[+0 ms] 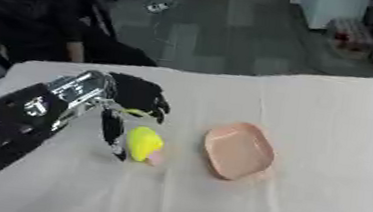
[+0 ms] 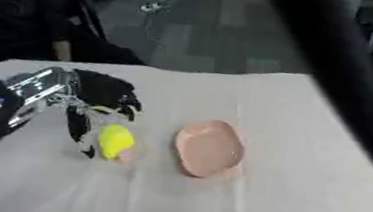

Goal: Pick up objects on the table and place them in the box.

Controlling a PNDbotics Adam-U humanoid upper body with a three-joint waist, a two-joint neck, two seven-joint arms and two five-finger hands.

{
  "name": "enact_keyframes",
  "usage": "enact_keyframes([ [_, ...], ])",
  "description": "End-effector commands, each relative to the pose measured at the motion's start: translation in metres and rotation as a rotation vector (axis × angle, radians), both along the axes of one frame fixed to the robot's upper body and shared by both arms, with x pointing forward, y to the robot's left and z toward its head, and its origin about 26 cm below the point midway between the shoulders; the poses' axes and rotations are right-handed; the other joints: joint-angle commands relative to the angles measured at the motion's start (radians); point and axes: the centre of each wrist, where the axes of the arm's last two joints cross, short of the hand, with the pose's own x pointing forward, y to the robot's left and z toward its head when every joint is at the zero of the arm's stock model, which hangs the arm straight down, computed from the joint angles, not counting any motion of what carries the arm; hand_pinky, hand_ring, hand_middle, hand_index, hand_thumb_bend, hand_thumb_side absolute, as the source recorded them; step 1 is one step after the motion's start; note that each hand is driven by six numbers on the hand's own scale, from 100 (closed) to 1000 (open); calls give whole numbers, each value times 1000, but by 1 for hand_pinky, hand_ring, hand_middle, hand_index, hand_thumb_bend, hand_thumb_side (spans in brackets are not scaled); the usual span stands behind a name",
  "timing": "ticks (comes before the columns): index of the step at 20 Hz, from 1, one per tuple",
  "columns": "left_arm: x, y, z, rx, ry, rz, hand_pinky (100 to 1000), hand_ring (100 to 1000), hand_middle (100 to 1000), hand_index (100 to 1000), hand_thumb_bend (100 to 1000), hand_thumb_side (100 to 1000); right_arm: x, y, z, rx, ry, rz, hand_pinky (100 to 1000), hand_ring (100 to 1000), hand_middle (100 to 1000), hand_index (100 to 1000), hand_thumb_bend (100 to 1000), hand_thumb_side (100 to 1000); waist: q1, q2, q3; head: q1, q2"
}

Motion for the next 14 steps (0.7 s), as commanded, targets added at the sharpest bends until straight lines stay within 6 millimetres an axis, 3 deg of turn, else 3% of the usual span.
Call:
enact_keyframes([
  [1,2,6,13,14,-40,7,1000,938,905,849,663,536,-1,-2,13,-111,-113,47,225,384,384,502,100,1000,-3,-8,-2,16,-11],
  [14,5,8,2,33,-22,12,1000,930,903,848,621,522,0,-1,17,-118,-120,63,224,384,385,502,100,1000,-1,2,-9,20,-18],
])
